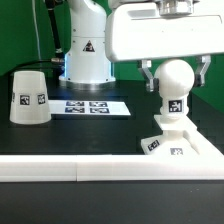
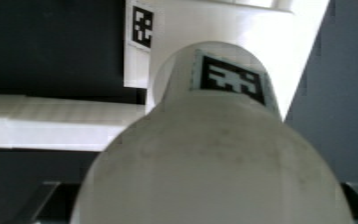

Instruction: Assemble lamp

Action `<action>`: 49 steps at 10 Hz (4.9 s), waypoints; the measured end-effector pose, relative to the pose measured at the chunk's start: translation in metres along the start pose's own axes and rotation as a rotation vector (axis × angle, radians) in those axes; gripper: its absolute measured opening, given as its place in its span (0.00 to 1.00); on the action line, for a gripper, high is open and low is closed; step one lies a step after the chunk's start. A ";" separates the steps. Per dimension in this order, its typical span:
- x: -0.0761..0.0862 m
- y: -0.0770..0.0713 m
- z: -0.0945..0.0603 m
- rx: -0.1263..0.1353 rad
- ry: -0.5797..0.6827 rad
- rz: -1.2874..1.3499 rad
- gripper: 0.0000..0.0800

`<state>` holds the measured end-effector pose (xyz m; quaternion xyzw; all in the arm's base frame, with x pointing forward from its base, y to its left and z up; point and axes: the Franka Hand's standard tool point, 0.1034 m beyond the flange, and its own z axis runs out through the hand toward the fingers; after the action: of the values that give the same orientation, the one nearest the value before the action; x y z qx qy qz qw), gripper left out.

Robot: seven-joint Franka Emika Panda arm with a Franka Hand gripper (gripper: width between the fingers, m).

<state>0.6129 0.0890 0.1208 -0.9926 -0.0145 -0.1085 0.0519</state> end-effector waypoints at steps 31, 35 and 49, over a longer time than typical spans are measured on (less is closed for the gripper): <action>-0.006 -0.008 0.000 0.093 -0.078 -0.273 0.87; -0.005 -0.004 -0.001 0.082 -0.078 -0.543 0.87; 0.015 -0.001 0.009 0.029 -0.169 -1.632 0.72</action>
Offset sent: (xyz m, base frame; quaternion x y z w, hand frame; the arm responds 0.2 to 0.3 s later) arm 0.0000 0.0000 0.0000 0.0000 0.0000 0.1296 0.9916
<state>0.6291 0.0914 0.1149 -0.6737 -0.7374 -0.0370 -0.0319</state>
